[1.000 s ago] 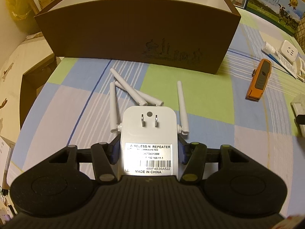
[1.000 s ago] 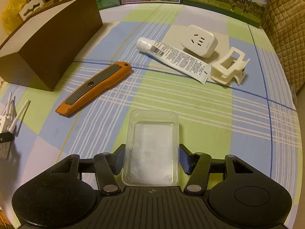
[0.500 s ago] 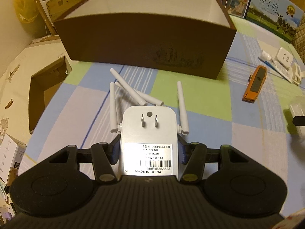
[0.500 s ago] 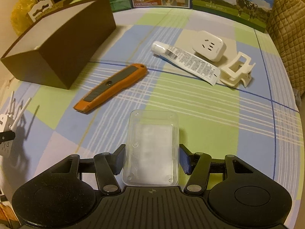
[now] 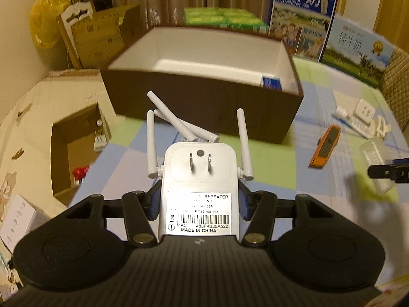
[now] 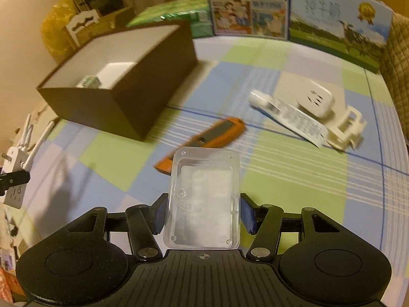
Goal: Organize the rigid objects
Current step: 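Carry the repeater and clear case over the brown box with both tools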
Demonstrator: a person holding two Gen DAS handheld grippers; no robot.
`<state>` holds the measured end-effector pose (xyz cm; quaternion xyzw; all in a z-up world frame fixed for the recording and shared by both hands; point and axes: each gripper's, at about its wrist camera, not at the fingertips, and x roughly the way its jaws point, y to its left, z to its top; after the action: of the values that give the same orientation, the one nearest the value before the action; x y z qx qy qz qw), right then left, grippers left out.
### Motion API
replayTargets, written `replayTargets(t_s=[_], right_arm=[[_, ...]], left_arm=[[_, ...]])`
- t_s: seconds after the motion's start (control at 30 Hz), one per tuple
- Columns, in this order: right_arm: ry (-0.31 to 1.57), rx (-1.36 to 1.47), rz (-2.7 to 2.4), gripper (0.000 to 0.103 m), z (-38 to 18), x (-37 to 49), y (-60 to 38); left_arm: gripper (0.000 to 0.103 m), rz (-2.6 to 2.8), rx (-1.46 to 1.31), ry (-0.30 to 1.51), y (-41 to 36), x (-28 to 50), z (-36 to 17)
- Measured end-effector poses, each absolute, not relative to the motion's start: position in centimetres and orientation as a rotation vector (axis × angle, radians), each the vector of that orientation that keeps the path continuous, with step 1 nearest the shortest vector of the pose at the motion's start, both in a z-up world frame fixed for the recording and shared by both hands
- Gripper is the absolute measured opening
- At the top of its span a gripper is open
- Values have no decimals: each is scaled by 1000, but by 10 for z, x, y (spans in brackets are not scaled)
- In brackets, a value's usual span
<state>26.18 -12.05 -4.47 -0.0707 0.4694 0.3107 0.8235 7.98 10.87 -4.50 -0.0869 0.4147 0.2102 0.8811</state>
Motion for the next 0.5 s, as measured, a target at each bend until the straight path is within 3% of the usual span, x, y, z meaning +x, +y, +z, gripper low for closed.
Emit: replayTargets(t_s=[0.5], right_arm=[[886, -88, 795, 54, 11, 249, -41]], left_arm=[[52, 315, -112, 753, 145, 111, 5]])
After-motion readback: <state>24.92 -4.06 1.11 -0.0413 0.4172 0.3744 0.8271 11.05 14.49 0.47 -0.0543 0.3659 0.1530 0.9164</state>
